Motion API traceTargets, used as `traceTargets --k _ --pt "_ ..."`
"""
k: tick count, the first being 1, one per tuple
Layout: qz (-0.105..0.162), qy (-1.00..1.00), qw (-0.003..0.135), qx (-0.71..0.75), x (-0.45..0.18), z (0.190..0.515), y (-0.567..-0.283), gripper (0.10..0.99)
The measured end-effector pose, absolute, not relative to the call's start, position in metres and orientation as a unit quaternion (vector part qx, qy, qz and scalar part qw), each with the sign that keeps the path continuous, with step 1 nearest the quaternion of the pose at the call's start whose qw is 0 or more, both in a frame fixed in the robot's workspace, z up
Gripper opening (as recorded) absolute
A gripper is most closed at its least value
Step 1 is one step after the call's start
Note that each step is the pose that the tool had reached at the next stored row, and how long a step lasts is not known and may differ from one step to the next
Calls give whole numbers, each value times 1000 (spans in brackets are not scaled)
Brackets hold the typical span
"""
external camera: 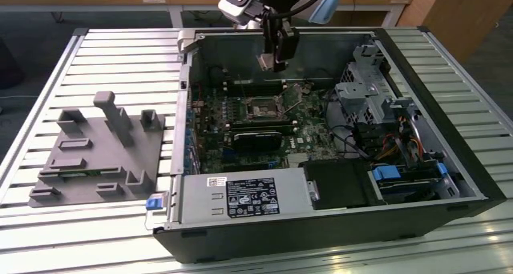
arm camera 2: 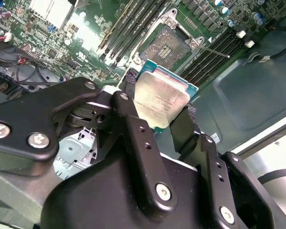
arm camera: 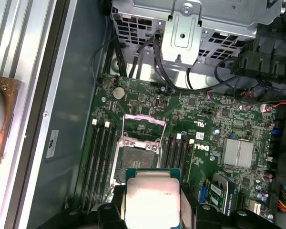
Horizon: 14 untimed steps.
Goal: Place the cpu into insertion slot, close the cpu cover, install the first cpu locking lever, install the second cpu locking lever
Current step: 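Place the cpu into insertion slot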
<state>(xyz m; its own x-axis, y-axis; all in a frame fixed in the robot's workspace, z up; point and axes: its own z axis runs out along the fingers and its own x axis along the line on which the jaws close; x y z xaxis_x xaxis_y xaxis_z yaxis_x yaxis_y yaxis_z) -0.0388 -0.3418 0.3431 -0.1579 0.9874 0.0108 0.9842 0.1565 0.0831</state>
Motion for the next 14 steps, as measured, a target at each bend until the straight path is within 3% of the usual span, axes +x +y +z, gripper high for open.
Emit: traceTargets --k 14 --pt "27 760 28 648 -39 334 -342 541"
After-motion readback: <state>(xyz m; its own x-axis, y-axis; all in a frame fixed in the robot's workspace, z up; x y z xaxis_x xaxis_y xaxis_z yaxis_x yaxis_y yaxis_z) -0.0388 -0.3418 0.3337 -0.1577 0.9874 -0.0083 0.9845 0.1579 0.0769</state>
